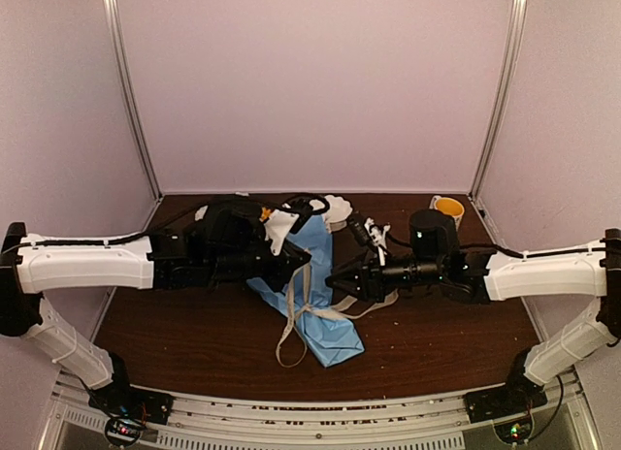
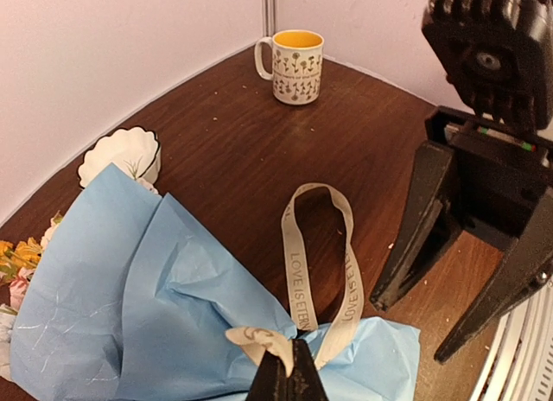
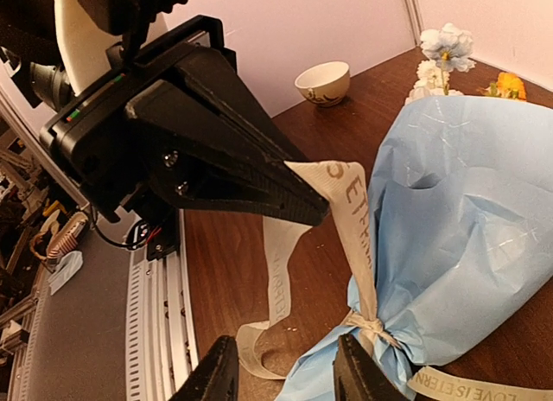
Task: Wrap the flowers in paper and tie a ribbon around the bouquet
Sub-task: Tie the ribbon around the folded bouquet.
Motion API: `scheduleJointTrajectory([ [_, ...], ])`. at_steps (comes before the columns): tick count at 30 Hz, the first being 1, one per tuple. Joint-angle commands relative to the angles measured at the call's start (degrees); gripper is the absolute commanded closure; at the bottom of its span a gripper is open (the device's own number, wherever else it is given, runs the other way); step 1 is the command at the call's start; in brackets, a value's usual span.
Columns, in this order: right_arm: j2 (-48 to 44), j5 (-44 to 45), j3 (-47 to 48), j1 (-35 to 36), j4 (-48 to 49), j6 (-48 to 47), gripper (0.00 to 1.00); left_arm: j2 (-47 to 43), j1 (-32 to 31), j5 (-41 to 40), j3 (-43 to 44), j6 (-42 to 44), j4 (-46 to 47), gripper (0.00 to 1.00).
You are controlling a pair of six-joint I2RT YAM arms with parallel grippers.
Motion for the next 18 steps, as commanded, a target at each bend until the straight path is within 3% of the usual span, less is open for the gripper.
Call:
scheduleJointTrajectory([
  [1, 0.4, 8.2, -1.7, 2.5, 4.6, -1.5, 0.57, 1.7, 0.0, -1.8, -1.4, -3.3, 8.0, 1.0],
  [6, 5.7, 10.4, -1.7, 3.8, 12.9, -0.5, 0.44, 1.6, 0.0, -2.1, -3.3, -4.8, 11.0, 1.0],
  [18, 18.5, 14.0, 2.8, 6.3, 23.9, 1.4, 0.37, 2.3, -0.1, -2.2, -4.6, -5.6, 13.1, 1.0],
])
